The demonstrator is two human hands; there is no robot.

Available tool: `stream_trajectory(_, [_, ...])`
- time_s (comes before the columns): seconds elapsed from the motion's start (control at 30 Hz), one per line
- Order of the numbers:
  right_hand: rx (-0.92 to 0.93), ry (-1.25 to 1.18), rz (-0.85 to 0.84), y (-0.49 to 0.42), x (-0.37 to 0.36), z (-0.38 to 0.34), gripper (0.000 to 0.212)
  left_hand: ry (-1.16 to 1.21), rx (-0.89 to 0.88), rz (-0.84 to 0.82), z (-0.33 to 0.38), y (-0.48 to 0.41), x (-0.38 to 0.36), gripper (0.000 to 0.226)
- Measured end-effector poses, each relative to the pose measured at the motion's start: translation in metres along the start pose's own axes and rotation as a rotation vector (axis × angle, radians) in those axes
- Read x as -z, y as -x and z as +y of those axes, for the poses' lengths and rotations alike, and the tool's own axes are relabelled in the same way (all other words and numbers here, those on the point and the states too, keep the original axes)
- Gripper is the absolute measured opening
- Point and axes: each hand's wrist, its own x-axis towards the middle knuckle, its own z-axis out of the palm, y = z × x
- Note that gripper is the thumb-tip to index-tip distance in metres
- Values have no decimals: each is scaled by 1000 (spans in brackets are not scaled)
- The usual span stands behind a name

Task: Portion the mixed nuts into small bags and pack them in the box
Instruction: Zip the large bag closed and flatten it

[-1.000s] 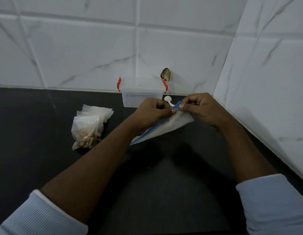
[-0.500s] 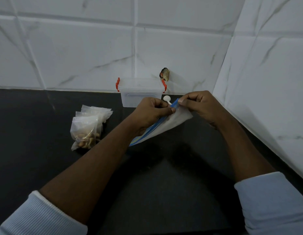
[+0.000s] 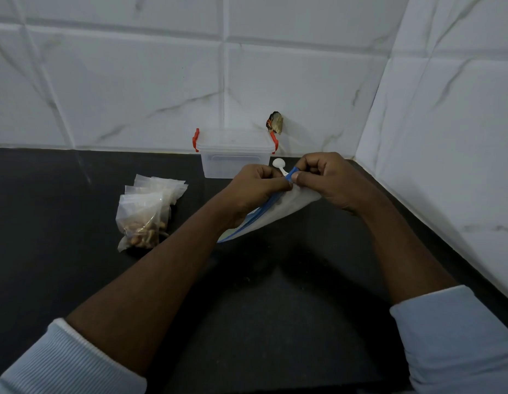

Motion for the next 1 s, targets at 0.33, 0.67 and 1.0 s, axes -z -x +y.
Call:
stream_trajectory(0.33, [-5, -27, 85, 5, 5, -5, 13, 60, -85, 43, -4, 0, 2, 18])
stream_trajectory(0.67, [16, -32, 38, 7, 4, -11, 13, -39, -120, 37, -3, 1, 0, 27])
stream_trajectory(1.0, [-6, 18, 42, 6, 5, -6, 15, -70, -29, -62, -1, -2, 4, 26])
